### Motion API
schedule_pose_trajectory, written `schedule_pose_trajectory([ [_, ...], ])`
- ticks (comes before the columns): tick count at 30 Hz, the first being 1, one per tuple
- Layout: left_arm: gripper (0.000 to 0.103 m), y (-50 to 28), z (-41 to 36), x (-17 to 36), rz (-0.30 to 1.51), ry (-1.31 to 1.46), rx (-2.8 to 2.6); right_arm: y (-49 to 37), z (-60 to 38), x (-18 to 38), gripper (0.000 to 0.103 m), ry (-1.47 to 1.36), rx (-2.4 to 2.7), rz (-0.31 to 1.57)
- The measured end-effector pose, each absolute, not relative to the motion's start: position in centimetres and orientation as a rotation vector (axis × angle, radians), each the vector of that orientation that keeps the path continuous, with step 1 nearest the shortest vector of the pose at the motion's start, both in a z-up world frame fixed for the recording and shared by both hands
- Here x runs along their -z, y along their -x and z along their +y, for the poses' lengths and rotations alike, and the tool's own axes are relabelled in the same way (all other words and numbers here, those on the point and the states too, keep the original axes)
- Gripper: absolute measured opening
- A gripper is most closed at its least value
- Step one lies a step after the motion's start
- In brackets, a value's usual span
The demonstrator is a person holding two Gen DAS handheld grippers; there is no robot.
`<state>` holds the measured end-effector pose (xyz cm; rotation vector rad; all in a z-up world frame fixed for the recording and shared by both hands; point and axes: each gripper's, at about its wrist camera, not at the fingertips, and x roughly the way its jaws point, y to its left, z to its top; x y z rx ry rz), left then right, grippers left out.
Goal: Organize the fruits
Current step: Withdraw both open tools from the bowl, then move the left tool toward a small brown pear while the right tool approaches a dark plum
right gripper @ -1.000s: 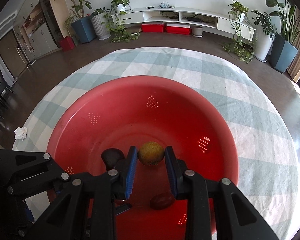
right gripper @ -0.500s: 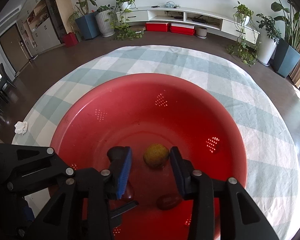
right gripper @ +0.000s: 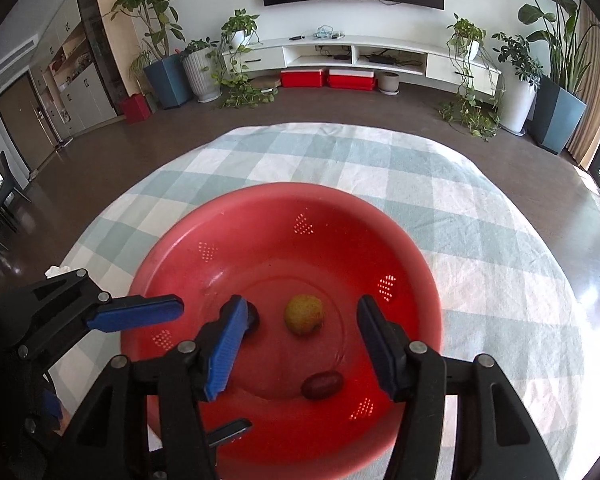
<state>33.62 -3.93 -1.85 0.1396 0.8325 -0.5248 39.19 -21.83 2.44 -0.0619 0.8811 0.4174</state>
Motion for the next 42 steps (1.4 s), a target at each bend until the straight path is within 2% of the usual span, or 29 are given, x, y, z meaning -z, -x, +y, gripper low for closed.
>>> schedule_pose_trajectory([
  [2,0.1,-32.2,-2.8,0.5,0.793,-0.109,0.514,-37.5,-22.9,-3.9,0.075,0.022,-0.435,0.836],
  [7,0.103,-28.5,0.3,-1.7,0.731,-0.028,0.487,-32.3,-26.2,-6.9,0.086,-0.084,-0.46,0.726],
  [10,0.103,-25.0,2.0,-2.6,0.704,0.003,0.473,-28.8,-27.6,-7.5,0.089,-0.123,-0.466,0.694],
  [18,0.103,-12.9,2.9,-2.7,0.674,0.049,0.504,-19.2,-28.8,-5.6,0.09,-0.129,-0.462,0.674],
  [25,0.103,-7.3,2.9,1.4,0.782,0.014,0.525,-13.0,-28.2,-1.8,0.09,-0.107,-0.461,0.735],
  [32,0.103,-6.9,3.3,4.7,0.885,-0.041,0.513,-10.9,-27.6,0.5,0.09,-0.099,-0.453,0.797],
  [42,0.103,-8.8,1.0,5.7,0.971,-0.22,0.605,-9.6,-26.4,1.1,0.087,-0.074,-0.465,0.812],
])
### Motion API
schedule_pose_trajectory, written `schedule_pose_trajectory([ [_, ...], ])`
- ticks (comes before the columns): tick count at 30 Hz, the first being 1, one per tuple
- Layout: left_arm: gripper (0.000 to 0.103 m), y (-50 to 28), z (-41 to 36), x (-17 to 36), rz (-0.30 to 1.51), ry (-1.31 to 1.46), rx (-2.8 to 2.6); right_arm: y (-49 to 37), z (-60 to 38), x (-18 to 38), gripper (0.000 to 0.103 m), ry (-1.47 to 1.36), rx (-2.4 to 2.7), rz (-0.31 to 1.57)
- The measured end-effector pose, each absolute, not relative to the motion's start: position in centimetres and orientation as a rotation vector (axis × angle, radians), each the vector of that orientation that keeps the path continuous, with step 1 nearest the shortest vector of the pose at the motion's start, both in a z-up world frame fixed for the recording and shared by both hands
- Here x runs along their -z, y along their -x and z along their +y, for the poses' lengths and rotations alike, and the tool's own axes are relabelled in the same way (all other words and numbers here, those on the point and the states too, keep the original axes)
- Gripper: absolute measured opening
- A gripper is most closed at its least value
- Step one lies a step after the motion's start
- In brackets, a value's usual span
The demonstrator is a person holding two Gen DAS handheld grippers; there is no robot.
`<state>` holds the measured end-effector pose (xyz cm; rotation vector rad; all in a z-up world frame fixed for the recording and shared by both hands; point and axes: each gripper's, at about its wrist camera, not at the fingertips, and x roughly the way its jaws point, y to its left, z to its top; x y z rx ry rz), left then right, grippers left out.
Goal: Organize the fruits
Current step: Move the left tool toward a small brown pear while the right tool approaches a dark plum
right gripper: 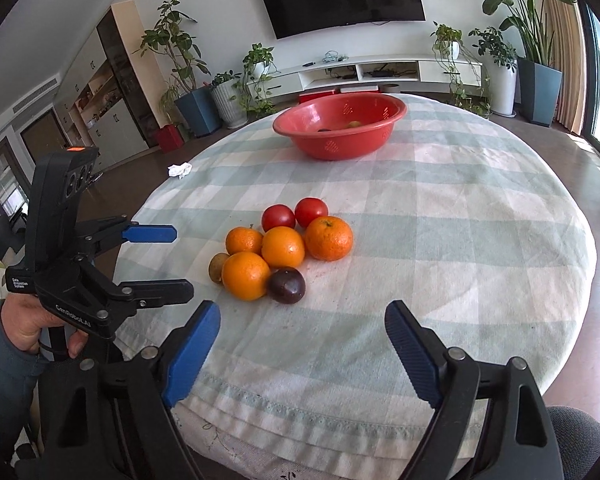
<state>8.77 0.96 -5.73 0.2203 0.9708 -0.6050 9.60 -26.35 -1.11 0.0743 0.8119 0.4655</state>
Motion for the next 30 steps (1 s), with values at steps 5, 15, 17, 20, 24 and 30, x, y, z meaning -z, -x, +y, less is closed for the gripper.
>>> schedule_pose_trajectory([
  [5,0.097,-9.8,0.1,6.3,0.994,-0.279,0.661,-9.5,-26.1,1.4,0.083,-0.072,-0.46,0.82],
  [15,0.06,-11.0,-0.8,7.5,1.022,-0.328,0.734,-10.1,-24.9,1.9,0.07,0.004,-0.466,0.84],
  [17,0.058,-11.0,-0.9,7.5,1.018,-0.335,0.744,-10.6,-24.3,2.1,0.065,0.045,-0.479,0.859],
  [20,0.057,-11.2,-1.0,7.6,1.015,-0.337,0.754,-11.5,-23.6,2.7,0.061,0.096,-0.495,0.895],
  [24,0.044,-11.1,-1.0,7.6,1.012,-0.341,0.786,-12.8,-23.2,3.0,0.058,0.159,-0.52,0.922],
  [30,0.042,-11.2,-0.9,7.7,1.014,-0.34,0.801,-14.0,-22.5,3.0,0.053,0.232,-0.6,0.933],
])
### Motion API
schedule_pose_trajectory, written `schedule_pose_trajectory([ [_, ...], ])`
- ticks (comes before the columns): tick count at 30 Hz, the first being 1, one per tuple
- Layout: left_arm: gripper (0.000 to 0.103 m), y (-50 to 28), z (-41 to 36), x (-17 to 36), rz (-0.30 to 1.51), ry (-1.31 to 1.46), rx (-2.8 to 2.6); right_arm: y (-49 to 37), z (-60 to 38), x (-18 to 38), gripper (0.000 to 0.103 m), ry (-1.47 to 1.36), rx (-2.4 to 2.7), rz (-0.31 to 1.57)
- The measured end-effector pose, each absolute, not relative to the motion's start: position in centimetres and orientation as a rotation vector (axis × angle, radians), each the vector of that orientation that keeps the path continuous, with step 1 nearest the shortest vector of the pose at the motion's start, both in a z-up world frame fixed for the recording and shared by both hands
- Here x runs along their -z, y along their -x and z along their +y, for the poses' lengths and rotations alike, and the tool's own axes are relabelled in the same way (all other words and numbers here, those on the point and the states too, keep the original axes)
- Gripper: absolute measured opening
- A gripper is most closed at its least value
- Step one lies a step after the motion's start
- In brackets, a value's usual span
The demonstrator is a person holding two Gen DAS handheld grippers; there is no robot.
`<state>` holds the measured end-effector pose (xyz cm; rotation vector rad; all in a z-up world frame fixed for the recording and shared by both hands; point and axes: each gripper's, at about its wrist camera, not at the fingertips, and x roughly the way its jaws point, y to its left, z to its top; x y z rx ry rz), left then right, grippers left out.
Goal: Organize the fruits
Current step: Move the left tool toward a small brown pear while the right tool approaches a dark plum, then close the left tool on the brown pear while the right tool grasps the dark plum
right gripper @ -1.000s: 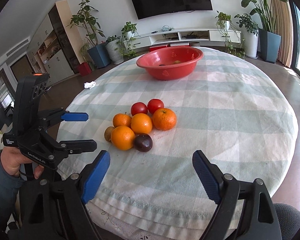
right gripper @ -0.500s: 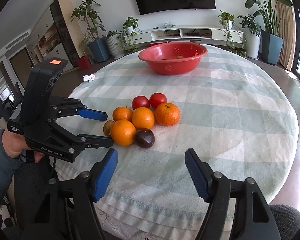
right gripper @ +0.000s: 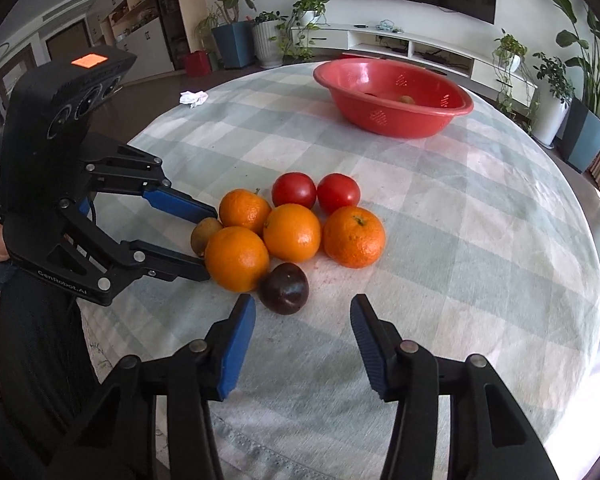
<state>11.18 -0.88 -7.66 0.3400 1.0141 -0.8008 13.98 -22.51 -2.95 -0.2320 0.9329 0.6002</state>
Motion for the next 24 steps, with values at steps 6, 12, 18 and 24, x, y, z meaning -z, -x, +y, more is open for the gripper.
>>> schedule_pose_trajectory([
  [6,0.042,-11.2,-0.9,7.7,1.014,-0.337,0.815,-14.1,-21.3,3.3,0.049,0.303,-0.662,0.938],
  [12,0.037,-11.1,-0.8,7.7,1.014,-0.333,0.816,-14.4,-20.9,3.8,0.046,0.319,-0.673,0.953],
  [18,0.033,-11.1,-0.8,7.7,1.016,-0.33,0.819,-14.8,-21.0,4.1,0.046,0.316,-0.676,0.963],
  [24,0.033,-11.0,-0.8,7.7,1.016,-0.329,0.818,-15.0,-21.0,4.1,0.046,0.32,-0.69,0.969],
])
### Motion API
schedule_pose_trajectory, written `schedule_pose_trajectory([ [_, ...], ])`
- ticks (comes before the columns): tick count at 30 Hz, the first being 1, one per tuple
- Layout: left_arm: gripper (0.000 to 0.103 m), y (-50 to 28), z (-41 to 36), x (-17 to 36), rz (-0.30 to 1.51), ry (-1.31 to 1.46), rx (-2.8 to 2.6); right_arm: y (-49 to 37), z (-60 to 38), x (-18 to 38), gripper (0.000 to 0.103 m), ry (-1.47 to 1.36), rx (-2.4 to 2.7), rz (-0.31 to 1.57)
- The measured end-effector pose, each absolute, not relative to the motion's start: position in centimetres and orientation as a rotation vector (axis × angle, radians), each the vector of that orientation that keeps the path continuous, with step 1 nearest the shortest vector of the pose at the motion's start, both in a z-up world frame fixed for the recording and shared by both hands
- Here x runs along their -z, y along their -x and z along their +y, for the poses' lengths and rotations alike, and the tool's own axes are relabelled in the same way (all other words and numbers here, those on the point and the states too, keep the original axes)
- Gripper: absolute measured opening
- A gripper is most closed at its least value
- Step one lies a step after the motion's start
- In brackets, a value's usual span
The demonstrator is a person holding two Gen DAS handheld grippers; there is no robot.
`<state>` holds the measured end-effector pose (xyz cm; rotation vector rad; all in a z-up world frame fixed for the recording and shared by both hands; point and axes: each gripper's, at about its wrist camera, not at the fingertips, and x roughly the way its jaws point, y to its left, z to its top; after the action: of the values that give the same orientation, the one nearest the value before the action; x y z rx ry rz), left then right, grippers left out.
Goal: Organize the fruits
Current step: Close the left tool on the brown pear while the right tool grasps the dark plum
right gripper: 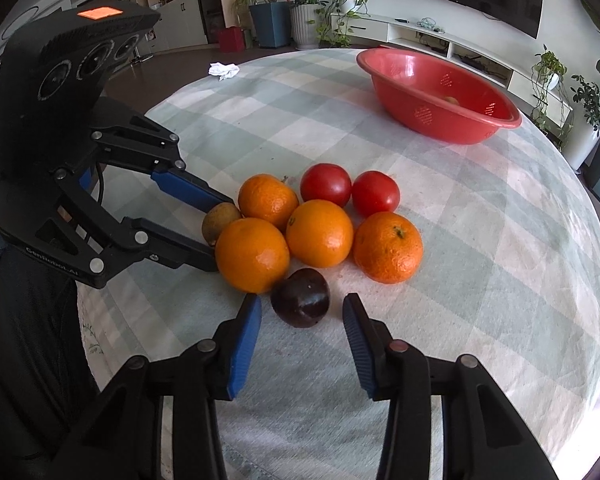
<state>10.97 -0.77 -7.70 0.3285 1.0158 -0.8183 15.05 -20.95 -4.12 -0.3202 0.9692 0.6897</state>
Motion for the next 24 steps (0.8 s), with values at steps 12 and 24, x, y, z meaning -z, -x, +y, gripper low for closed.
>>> schedule_pose_trajectory([
  [12,0.031,-11.35,-0.39,7.62,1.022,-0.292,0.818,-15.05,-20.78,4.14,0.035,0.33,-0.708,0.968],
  [24,0.028,-11.56,-0.26,7.63,1.015,-0.27,0.807,-14.83,-20.77,4.06,0.034,0.342,-0.705,0.97],
])
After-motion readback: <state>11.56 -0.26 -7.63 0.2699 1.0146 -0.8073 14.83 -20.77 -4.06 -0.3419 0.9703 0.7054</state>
